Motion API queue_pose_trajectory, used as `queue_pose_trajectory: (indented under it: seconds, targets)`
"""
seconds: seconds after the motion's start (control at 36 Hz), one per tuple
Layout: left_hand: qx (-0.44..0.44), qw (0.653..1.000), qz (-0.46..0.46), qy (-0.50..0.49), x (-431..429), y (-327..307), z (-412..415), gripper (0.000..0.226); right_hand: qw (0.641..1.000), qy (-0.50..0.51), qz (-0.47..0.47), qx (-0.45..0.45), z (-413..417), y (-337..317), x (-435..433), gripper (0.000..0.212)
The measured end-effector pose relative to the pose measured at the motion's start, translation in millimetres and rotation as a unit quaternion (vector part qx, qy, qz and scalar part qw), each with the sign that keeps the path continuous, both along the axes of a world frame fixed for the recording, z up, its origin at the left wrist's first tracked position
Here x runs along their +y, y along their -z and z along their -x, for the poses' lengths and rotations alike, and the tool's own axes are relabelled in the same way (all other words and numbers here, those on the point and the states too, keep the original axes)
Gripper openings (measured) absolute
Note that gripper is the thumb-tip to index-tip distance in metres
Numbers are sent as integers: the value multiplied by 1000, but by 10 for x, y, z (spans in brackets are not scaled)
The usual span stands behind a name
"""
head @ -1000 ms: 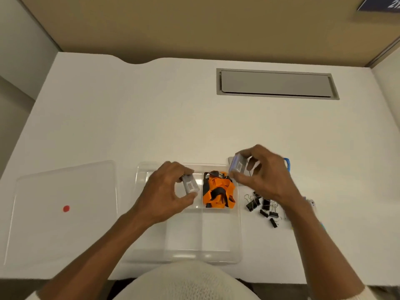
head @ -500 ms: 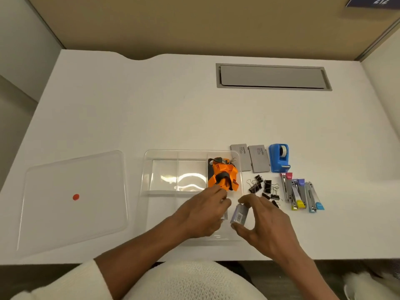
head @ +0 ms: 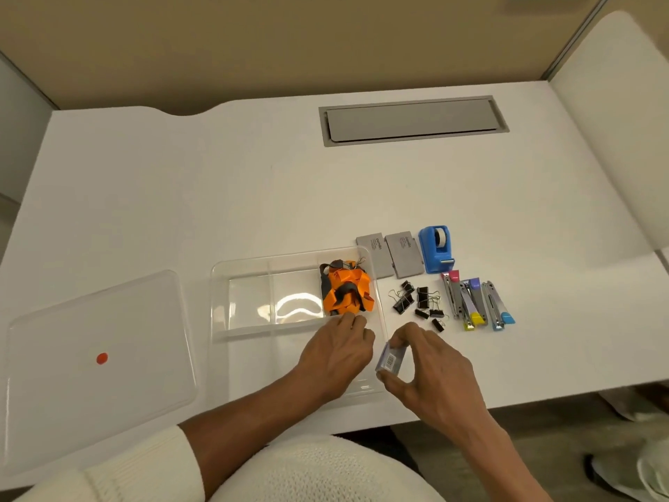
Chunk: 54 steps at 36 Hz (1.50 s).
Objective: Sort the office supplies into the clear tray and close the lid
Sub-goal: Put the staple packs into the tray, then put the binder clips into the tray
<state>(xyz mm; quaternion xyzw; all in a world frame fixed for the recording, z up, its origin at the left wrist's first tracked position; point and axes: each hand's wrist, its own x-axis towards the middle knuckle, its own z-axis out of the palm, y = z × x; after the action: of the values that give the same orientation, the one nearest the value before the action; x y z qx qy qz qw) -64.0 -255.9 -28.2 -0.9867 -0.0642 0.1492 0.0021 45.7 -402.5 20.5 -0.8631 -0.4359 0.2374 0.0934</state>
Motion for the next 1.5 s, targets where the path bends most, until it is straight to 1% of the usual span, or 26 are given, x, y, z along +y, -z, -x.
queue_pose_trajectory:
  seconds: [0.11, 0.17, 0.22, 0.28, 0.36, 0.42, 0.47, 0.61, 0.67, 0.75, 0.83, 0.89, 0.97, 1.03, 1.08, 1.22, 1.31, 1.36, 1.42, 1.5]
  targets:
    - [-11, 1000, -6, -10, 11, -84, 80, 54, 1000, -12, -5, 9, -9, 46, 30, 51]
    - [-25, 999, 20, -19, 67, -150, 136, 57, 1000, -20, -13, 12, -25, 51, 55, 51]
    - [-59, 996, 46, -40, 156, -207, 207, 56, 999, -31, -27, 9, -49, 48, 89, 52]
    - [-105, 989, 67, -86, 247, -264, 301, 48, 998, -42, -48, 1, -73, 47, 129, 51]
    - [-175, 962, 87, -191, 399, -316, 490, 38, 994, -80, -68, -18, -84, 76, 206, 53]
    - [-191, 944, 90, -253, 522, -274, 638, 34, 987, -137, -56, -55, -78, 130, 270, 54]
    - [-196, 934, 85, -287, 634, -189, 781, 31, 977, -187, -43, -93, -73, 196, 340, 55]
    - [-205, 940, 82, -262, 730, 9, 970, 23, 953, -260, -4, -155, -27, 329, 491, 49]
    - [-208, 941, 84, -254, 748, 73, 983, 27, 948, -268, 16, -173, 0, 357, 524, 47]
    - [-209, 941, 83, -252, 774, 117, 974, 36, 938, -278, 65, -195, 51, 393, 570, 53]
    - [-215, 940, 81, -253, 761, 89, 937, 42, 940, -271, 76, -195, 76, 451, 601, 60]
    - [-218, 940, 81, -250, 744, 86, 931, 45, 946, -259, 50, -188, 72, 478, 611, 60]
    - [-223, 938, 87, -249, 749, 95, 939, 44, 955, -233, -2, -183, 54, 472, 633, 53]
    - [-220, 939, 90, -249, 753, 85, 933, 44, 959, -223, -20, -174, 46, 495, 647, 54]
    - [-213, 941, 90, -246, 750, 74, 920, 42, 961, -226, -22, -156, 60, 536, 663, 56]
    - [-195, 947, 85, -241, 757, 65, 913, 40, 963, -238, -5, -128, 149, 597, 675, 52]
    - [-172, 951, 75, -245, 751, 45, 900, 38, 966, -236, -1, -107, 169, 610, 646, 60]
    - [-157, 952, 66, -253, 733, 8, 869, 34, 968, -231, -16, -98, 167, 554, 608, 65]
    - [-150, 953, 62, -255, 707, -40, 817, 33, 973, -207, -57, -89, 134, 435, 550, 58]
    - [-160, 954, 73, -241, 665, -123, 677, 32, 984, -98, -113, -95, -35, 260, 438, 42]
